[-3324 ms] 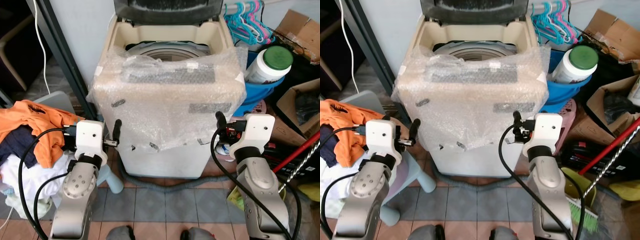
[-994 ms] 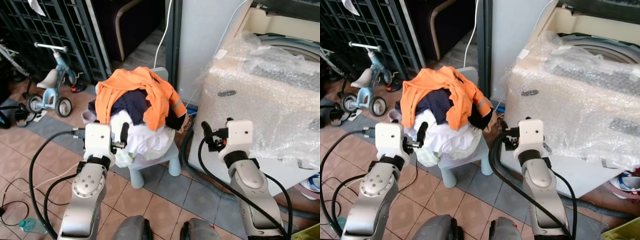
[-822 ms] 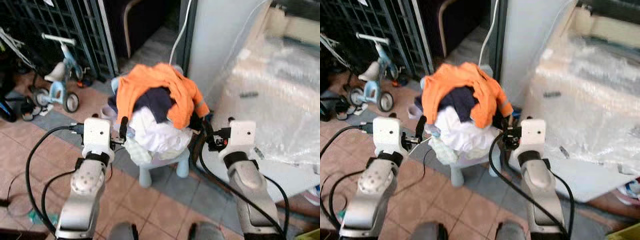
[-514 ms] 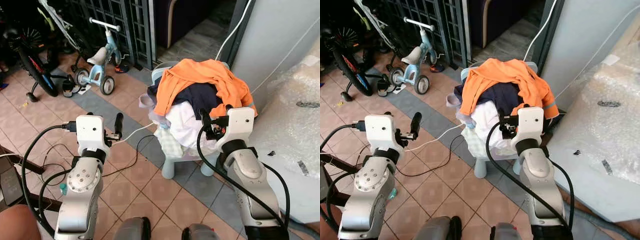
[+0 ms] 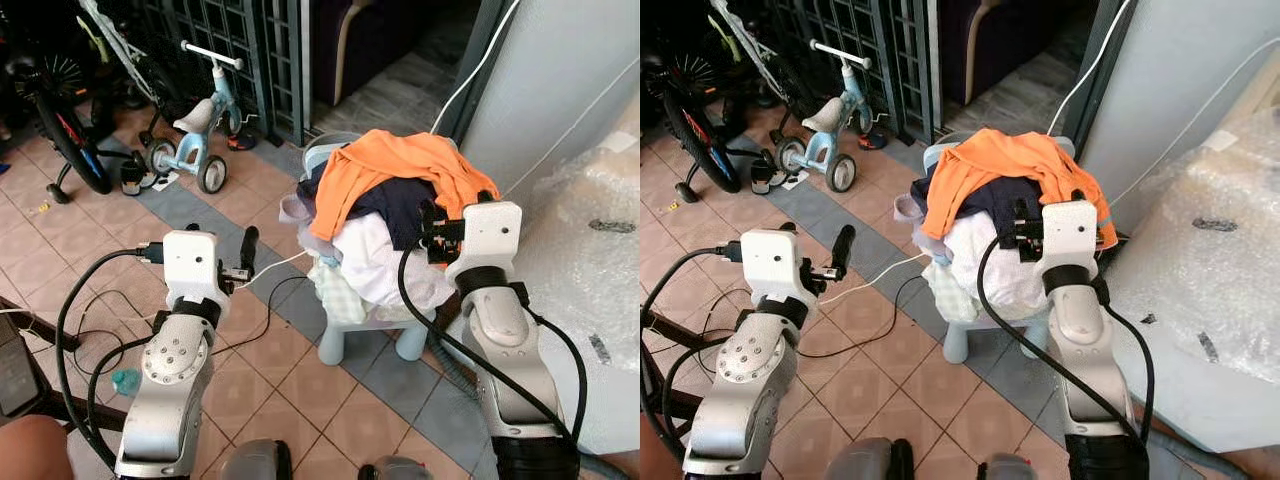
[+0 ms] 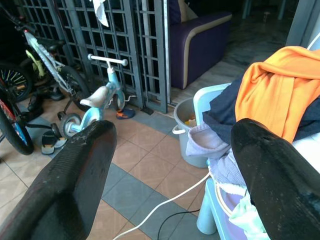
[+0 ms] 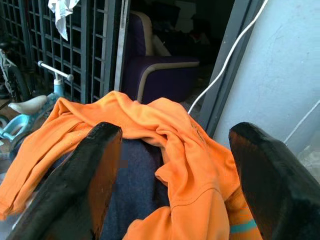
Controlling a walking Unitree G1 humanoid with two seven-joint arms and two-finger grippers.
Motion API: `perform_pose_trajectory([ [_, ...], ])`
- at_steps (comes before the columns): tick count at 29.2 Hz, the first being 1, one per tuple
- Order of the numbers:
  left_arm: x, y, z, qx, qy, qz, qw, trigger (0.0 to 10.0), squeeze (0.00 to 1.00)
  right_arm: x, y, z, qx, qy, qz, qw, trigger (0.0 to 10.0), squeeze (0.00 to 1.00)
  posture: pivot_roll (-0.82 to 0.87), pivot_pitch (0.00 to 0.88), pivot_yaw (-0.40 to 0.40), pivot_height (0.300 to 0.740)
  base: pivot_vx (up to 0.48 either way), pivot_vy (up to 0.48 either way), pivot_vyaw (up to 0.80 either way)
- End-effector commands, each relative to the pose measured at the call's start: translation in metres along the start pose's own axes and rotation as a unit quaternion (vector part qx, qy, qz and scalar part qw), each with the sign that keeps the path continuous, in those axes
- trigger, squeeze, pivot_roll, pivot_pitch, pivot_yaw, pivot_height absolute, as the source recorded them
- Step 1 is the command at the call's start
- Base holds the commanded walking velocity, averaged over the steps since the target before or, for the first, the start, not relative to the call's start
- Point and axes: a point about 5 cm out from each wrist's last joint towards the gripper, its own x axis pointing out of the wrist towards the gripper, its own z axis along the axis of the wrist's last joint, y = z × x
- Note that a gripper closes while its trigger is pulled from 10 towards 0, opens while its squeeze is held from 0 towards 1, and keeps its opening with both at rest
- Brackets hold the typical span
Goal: Clothes washing
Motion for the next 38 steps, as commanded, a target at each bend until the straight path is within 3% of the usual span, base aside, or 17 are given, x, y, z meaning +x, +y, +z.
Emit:
perform_pose_trajectory([
  [1, 0.002, -0.003, -0.001, -0.006, 0.003, -0.007, 1.0, 10.0, 0.0, 0.001, -0.008, -0.006, -0.007, 0.012, -0.014, 1.0, 10.0, 0.0, 0.0, 0.107, 0.012, 0.74, 0.48, 0.0, 0.0],
  [9, 0.003, -0.003, -0.001, -0.008, 0.004, -0.002, 1.0, 10.0, 0.0, 0.004, -0.005, -0.006, -0.007, 0.011, -0.004, 1.0, 10.0, 0.0, 0.0, 0.122, 0.01, 0.74, 0.478, 0.0, 0.0],
  [15, 0.006, 0.0, 0.0, -0.007, 0.003, 0.012, 1.0, 10.0, 0.0, 0.009, 0.01, -0.009, -0.008, 0.016, 0.039, 0.999, 10.0, 0.0, 0.01, 0.121, 0.022, 0.74, 0.446, 0.0, 0.0],
  [20, 0.004, -0.004, -0.001, -0.011, -0.001, -0.009, 1.0, 10.0, 0.0, 0.019, 0.014, -0.006, -0.064, 0.004, 0.037, 0.997, 10.0, 0.0, 0.01, 0.126, 0.022, 0.74, 0.388, 0.0, 0.0],
  [24, 0.003, 0.0, -0.003, -0.007, 0.01, 0.014, 1.0, 10.0, 0.0, 0.024, 0.009, -0.016, -0.082, 0.042, 0.035, 0.995, 10.0, 0.0, 0.02, 0.127, 0.019, 0.74, 0.178, 0.0, 0.0],
  [25, 0.002, 0.0, -0.004, -0.007, 0.013, 0.012, 1.0, 10.0, 0.0, 0.024, 0.01, -0.024, -0.075, 0.074, 0.047, 0.993, 7.7, 0.0, 0.02, 0.127, 0.019, 0.74, 0.0, 0.0, 0.0],
  [26, 0.002, 0.0, -0.004, -0.008, 0.014, 0.012, 1.0, 10.0, 0.0, 0.024, 0.01, -0.027, -0.074, 0.085, 0.051, 0.992, 7.7, 0.0, 0.02, 0.127, 0.019, 0.74, 0.0, 0.0, 0.0],
  [28, 0.001, 0.0, -0.004, -0.007, 0.015, 0.008, 1.0, 10.0, 0.0, 0.022, 0.012, -0.039, -0.077, 0.128, 0.077, 0.986, 0.0, 0.0, 0.02, 0.128, 0.017, 0.74, 0.0, 0.0, 0.0],
  [31, -0.001, 0.0, -0.005, -0.007, 0.018, 0.005, 1.0, 10.0, 0.0, 0.01, 0.011, -0.062, -0.086, 0.205, 0.121, 0.967, 0.0, 0.0, 0.02, 0.123, 0.012, 0.74, 0.0, 0.0, 0.0],
  [38, 0.0, -0.002, -0.007, -0.009, 0.024, -0.003, 1.0, 10.0, 0.0, 0.003, 0.002, -0.071, -0.109, 0.25, 0.151, 0.95, 0.0, 0.0, 0.01, 0.115, 0.01, 0.74, 0.0, 0.0, 0.0],
])
